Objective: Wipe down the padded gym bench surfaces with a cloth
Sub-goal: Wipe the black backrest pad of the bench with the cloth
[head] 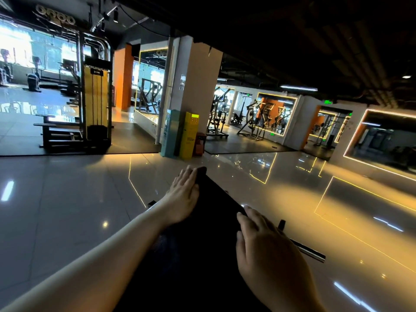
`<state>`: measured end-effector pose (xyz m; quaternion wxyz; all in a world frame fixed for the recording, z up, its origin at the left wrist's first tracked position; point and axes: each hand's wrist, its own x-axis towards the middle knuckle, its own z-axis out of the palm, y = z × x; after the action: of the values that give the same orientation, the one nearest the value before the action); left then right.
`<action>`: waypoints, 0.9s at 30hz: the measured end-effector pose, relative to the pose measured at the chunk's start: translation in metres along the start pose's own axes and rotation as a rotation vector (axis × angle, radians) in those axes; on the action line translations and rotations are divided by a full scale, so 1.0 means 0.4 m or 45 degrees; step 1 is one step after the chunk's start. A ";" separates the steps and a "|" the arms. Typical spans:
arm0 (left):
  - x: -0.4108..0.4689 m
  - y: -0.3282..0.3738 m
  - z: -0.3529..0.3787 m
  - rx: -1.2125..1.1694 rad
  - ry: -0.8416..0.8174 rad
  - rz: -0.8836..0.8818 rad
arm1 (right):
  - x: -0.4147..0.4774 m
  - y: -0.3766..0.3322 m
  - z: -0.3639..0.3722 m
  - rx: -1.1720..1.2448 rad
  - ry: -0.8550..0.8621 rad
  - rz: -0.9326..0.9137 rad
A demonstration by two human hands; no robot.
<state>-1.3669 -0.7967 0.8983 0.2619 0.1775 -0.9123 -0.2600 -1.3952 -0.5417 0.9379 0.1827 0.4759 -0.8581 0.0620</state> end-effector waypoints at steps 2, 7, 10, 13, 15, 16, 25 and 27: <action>0.031 0.023 0.001 0.050 -0.013 -0.135 | 0.004 0.007 -0.003 0.123 0.007 -0.048; -0.111 0.123 0.040 0.052 0.017 0.466 | 0.005 -0.002 -0.007 0.128 0.027 -0.018; -0.132 0.084 0.033 0.019 -0.041 0.464 | 0.006 -0.002 0.003 0.128 0.114 -0.016; -0.082 0.077 0.028 0.023 0.016 0.081 | 0.003 -0.006 0.006 0.133 0.144 0.010; -0.094 0.124 0.047 0.021 0.024 0.120 | 0.004 -0.002 0.004 0.153 0.126 0.017; -0.122 0.150 0.055 0.003 0.012 0.220 | 0.005 0.001 0.003 0.181 0.128 0.025; -0.192 0.128 0.053 0.071 -0.086 0.097 | -0.051 0.087 -0.048 1.323 0.075 0.278; -0.239 0.203 0.077 0.074 -0.130 0.237 | -0.080 0.086 -0.041 1.408 0.088 0.242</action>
<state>-1.3233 -0.6759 0.8848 0.2329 0.0861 -0.9441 -0.2167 -1.4044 -0.4934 0.9436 -0.0724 0.4191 -0.7305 0.5343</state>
